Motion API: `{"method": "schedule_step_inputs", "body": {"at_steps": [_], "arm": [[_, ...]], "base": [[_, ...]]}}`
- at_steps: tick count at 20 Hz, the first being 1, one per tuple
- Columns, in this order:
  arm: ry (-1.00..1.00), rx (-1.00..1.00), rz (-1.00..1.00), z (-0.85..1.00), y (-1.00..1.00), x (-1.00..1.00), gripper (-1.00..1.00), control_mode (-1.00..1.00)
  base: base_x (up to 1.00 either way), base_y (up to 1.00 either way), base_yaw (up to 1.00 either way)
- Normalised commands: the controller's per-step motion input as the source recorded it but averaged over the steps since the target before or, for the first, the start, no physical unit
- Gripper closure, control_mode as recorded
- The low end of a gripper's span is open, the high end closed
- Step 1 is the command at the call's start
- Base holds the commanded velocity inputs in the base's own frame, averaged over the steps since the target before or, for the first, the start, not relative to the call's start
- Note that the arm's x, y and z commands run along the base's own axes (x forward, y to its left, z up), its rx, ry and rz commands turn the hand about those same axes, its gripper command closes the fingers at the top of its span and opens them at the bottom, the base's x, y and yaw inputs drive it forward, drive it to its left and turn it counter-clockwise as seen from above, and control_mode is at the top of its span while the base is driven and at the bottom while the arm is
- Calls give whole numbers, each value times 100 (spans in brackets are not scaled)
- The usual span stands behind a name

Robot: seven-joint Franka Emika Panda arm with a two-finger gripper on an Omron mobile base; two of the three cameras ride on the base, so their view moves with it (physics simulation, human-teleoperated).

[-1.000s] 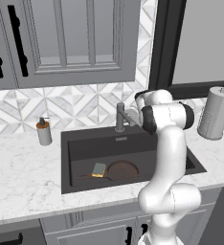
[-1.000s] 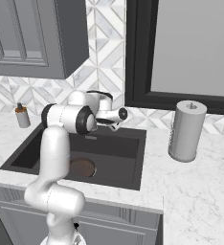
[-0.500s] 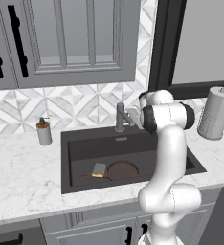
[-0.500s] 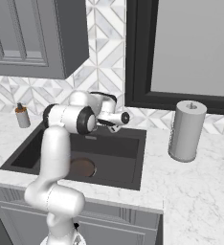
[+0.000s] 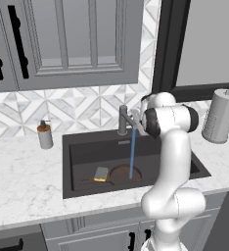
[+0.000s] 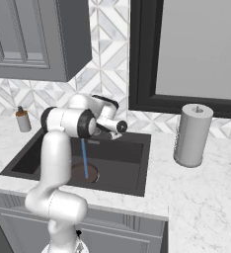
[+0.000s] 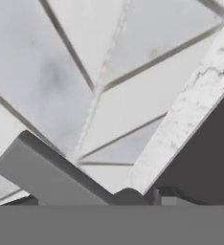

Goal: Pick the pan and sponge and place them into the sink. Then turn on the water.

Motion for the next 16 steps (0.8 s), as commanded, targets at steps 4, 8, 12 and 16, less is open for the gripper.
{"method": "schedule_step_inputs", "body": {"at_steps": [4,8,12,16], "arm": [[16,20,-20,0,-12,10,100,-100],[7,22,-2,-3,-11,12,100,-100],[3,3,0,-2,-9,1,100,-100],[0,0,0,0,0,0,100,-100]], "base": [[0,0,0],[0,0,0],[0,0,0],[0,0,0]]}}
